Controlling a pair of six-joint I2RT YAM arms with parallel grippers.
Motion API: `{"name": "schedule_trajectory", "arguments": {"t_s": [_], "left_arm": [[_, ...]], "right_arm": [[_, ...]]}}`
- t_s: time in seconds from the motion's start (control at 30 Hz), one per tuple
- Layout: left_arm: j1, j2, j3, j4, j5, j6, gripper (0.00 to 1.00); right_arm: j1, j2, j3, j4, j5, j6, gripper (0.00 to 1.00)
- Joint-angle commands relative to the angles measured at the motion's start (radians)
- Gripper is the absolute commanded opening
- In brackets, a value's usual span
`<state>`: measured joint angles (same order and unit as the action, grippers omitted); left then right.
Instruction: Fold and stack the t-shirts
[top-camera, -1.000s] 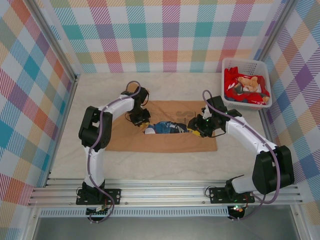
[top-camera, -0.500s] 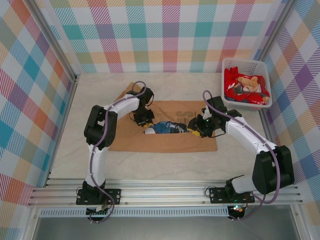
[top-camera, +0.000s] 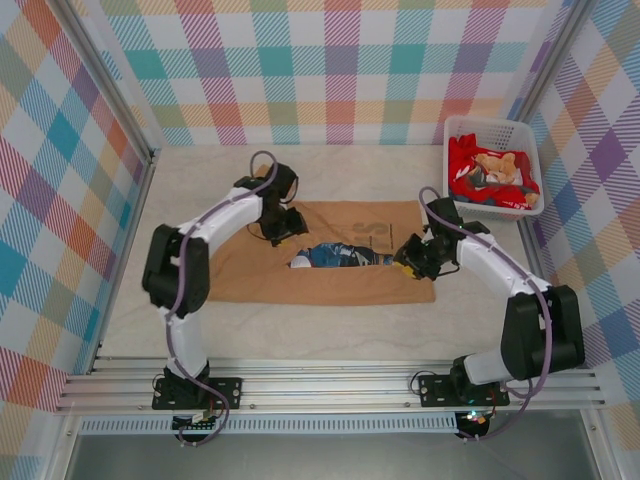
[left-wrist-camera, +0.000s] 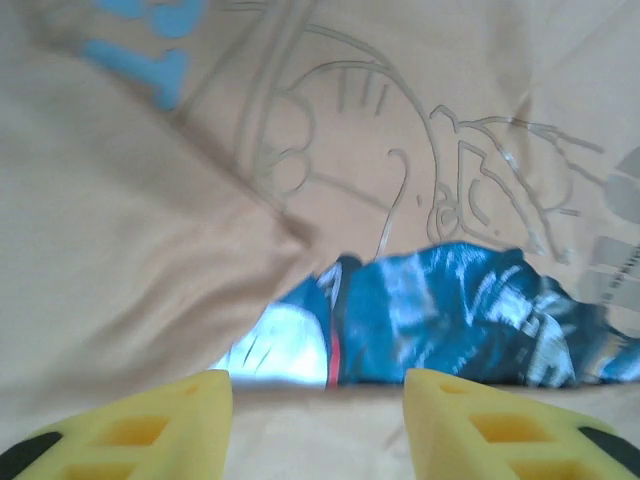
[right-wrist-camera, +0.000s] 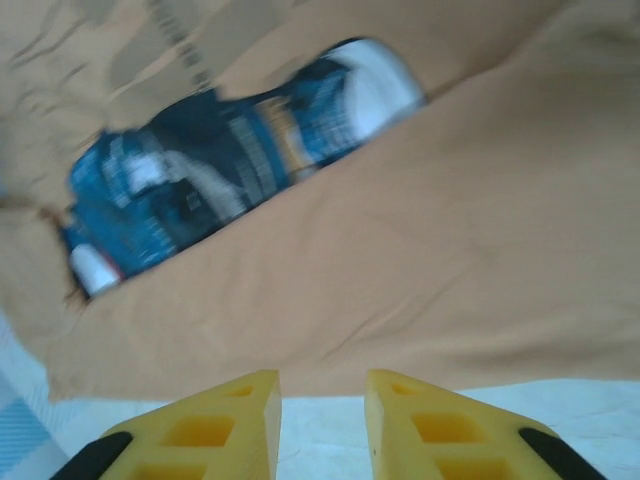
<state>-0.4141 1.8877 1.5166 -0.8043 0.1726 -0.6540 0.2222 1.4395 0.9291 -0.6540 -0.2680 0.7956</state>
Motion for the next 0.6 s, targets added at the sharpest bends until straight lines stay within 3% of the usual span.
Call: {"name": "schedule_trajectory", "arguments": {"t_s": [0.0, 0.2, 0.3, 0.57], "left_arm": [[0.109, -0.084, -0.144, -0.025, -0.011, -0.070, 0.43], [0.266, -0.171, -0.334, 0.014, -0.009, -0.066, 0.31], [0.322, -0.178, -0.385, 0.036, -0.003, -0.051, 0.25], [0.369, -0.123, -0.441, 0.038, -0.094, 0.003, 0.23]], "right_arm": [[-0.004, 0.071, 0.027, -0.051, 0.076, 0.024, 0.25], [-0.050, 0.196, 0.113, -0.102, 0.196, 0.014, 0.25], [-0.063, 0.252, 0.155, -0.096, 0.219, -0.002, 0.17], [-0.081, 0.349, 0.198, -0.177, 0.240, -0.016, 0.12]]}}
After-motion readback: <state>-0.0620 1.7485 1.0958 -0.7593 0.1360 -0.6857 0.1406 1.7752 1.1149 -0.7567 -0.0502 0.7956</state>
